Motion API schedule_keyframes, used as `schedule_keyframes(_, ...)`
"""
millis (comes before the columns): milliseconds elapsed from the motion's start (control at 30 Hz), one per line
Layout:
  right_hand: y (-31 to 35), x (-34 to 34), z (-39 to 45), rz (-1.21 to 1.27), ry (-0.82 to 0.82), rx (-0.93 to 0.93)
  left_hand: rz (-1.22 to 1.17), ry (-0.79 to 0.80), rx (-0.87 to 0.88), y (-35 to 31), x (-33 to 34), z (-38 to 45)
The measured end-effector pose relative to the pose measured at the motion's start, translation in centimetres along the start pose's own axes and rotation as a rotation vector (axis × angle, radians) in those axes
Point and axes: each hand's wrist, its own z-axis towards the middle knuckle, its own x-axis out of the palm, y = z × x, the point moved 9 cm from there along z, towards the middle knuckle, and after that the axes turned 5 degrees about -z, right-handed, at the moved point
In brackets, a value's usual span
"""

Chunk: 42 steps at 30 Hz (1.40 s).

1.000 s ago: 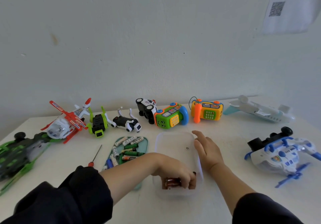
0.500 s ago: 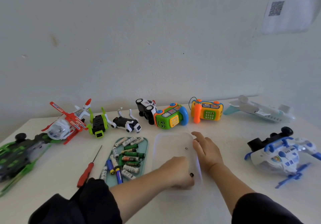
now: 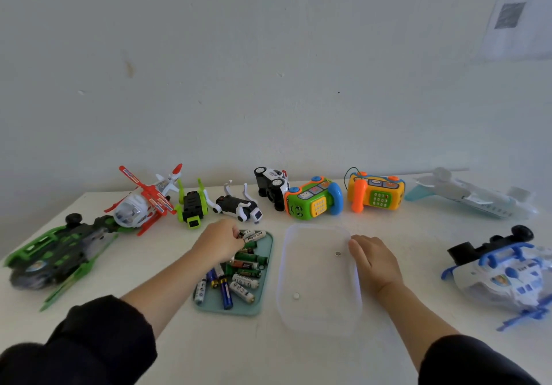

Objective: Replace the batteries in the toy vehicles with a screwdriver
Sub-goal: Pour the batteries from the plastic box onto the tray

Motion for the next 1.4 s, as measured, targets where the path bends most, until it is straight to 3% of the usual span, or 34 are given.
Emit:
schedule_keyframes(167, 0.0, 0.0, 0.0, 0.005, 0.000, 0.019, 0.173, -0.017, 0.017, 0.0, 1.3, -0.7)
schedule_keyframes(433, 0.0, -0.1, -0.1, 0.006, -0.004, 0.036, 0.235, -0.045, 0.105, -0.1, -1.0, 1.3)
schedule_keyframes(633, 0.0, -0.3, -0.1, 0.047, -0.012, 0.059, 0.065, 0.210, 0.201, 0.9, 3.1, 2.4)
schedule_keyframes(1033, -1.1, -0.6, 0.0, 0.195, -0.053, 0.183, 0.377, 0.122, 0.139, 2.0, 3.3, 2.0)
schedule_keyframes(1167, -1.0, -0.6, -0.1, 0.201, -0.049, 0.180, 0.180, 0.103, 0.143, 2.2, 2.7, 1.5)
schedule_keyframes(1300, -0.7, -0.7, -0.3, 0.204, -0.042, 0.186, -0.040, -0.172, 0.090, 2.6, -0.9, 1.2)
schedule_keyframes(1400, -0.6, -0.8, -0.4, 0.291, -0.035, 0.208, -0.189, -0.231, 0.014, 2.4, -1.8, 2.3)
